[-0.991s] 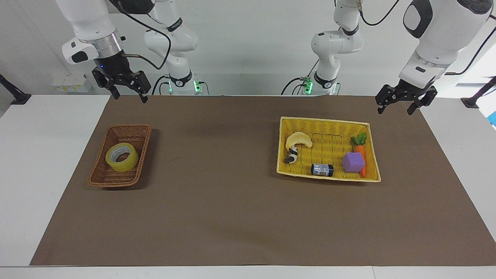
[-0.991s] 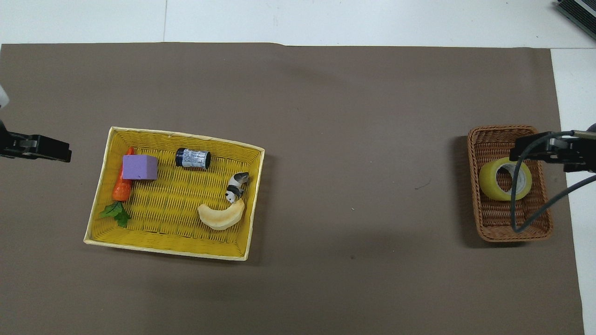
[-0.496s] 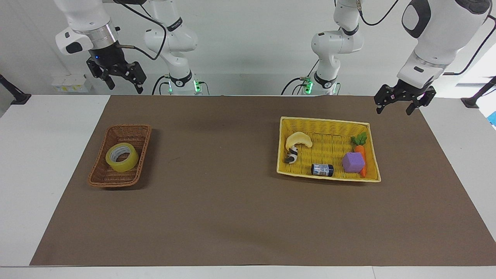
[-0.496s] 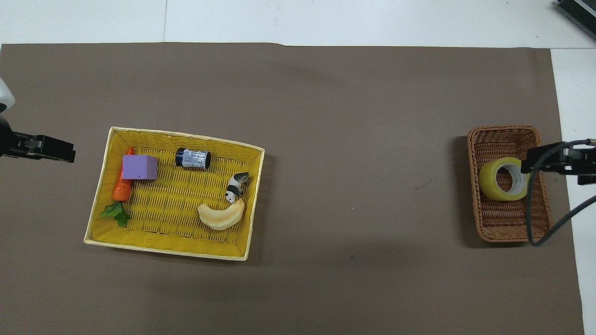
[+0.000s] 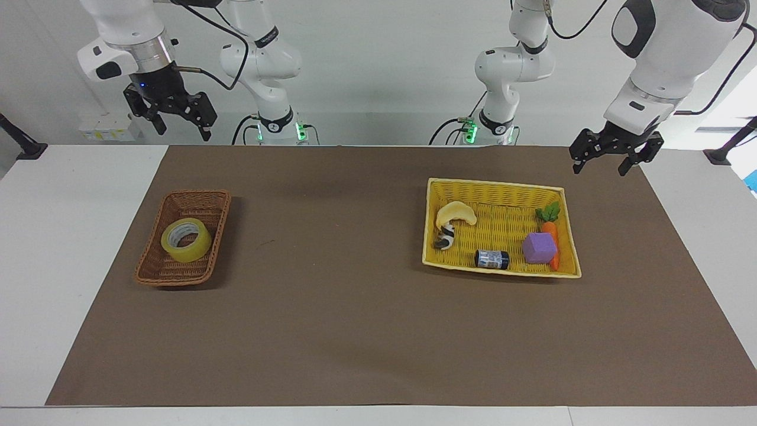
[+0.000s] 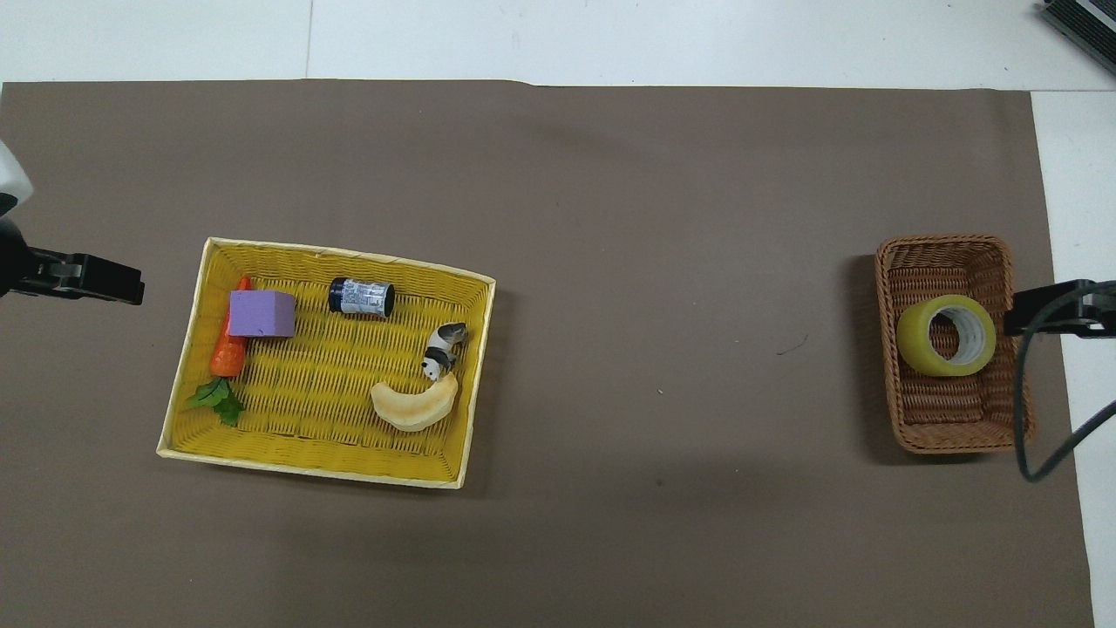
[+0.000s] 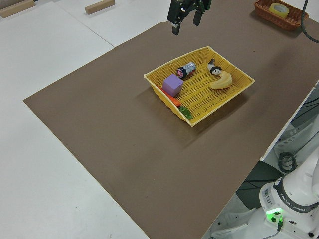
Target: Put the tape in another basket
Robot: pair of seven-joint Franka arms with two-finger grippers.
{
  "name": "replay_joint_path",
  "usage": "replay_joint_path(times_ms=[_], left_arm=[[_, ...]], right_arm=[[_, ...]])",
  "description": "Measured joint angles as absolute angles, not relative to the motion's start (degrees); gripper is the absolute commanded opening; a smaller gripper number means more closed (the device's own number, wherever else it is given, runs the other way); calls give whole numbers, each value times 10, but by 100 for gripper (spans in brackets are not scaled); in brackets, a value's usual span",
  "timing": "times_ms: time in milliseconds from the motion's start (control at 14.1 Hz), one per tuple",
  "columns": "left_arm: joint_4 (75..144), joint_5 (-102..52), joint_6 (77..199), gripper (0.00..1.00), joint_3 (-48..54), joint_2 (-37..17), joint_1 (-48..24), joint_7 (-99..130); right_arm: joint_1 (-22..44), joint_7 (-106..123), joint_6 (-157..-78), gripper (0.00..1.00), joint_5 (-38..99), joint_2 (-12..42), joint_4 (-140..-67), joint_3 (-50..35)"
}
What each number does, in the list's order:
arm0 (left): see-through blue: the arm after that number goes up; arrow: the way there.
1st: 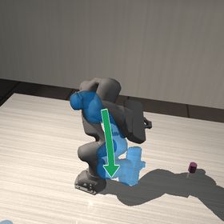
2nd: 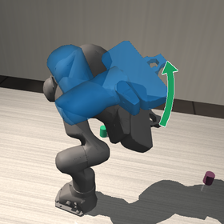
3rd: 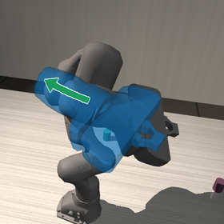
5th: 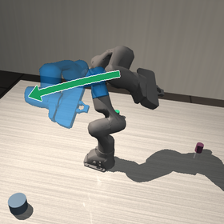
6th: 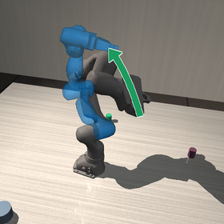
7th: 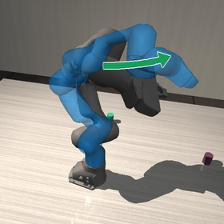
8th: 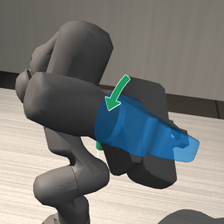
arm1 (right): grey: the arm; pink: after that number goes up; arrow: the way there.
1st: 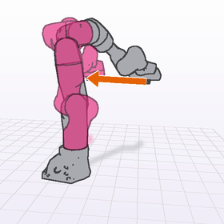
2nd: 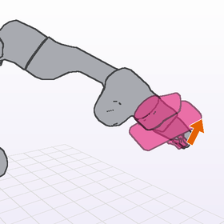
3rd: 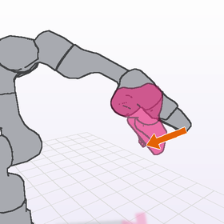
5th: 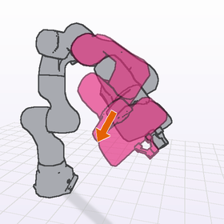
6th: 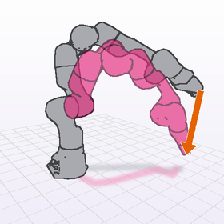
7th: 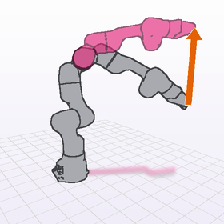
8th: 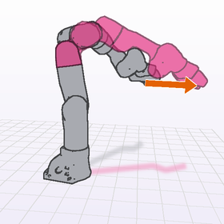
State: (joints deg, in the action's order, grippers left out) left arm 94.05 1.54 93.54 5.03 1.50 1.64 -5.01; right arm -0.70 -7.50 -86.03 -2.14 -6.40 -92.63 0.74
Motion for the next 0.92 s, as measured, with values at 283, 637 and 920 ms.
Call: replay_joint_path(times_ms=[283,637,920], left_arm=[[940,15,935,100,46,15,18,-50],[940,15,935,100,47,15,18,-50],[940,15,935,100,47,15,18,-50]], right_arm=[[-7,-76,-860,100,-12,-64,-929,8],[-9,-74,-858,100,-12,-64,-929,8],[-11,-74,-858,100,-12,-64,-929,8]])
